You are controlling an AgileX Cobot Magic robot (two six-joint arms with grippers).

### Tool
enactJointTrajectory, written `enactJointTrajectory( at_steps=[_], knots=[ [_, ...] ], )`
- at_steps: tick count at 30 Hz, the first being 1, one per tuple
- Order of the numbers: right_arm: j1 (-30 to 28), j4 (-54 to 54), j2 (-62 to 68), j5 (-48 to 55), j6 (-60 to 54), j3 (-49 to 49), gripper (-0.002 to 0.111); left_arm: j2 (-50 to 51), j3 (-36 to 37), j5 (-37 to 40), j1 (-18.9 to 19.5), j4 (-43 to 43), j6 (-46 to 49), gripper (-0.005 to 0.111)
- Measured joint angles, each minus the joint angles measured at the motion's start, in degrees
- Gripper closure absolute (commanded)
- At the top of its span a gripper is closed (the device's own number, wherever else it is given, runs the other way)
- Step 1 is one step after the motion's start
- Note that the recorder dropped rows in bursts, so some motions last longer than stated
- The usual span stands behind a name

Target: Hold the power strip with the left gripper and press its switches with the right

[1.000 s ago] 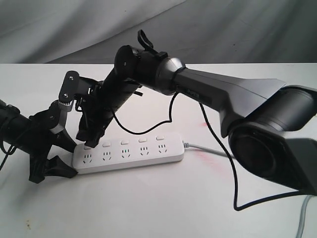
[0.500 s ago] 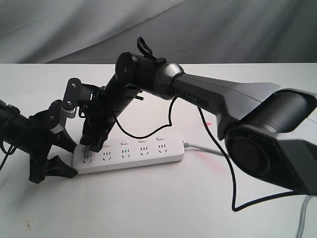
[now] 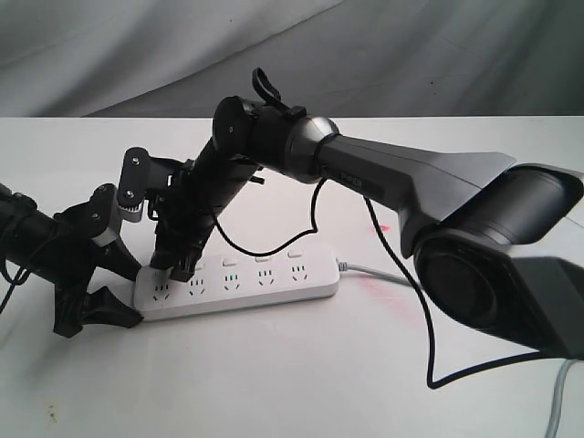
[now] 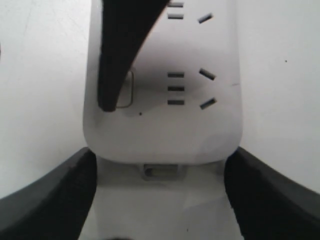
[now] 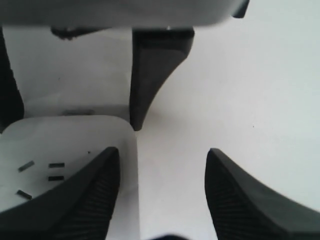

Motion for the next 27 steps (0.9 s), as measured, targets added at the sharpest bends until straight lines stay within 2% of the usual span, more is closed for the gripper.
enactJointTrajectory(
  at_steps=[27],
  knots=[
    [1.38, -0.63, 1.07, 0.43, -1.80, -1.06, 0.059, 0.00, 0.00, 0.10, 0.00, 0.00, 0.00, 0.040]
  ],
)
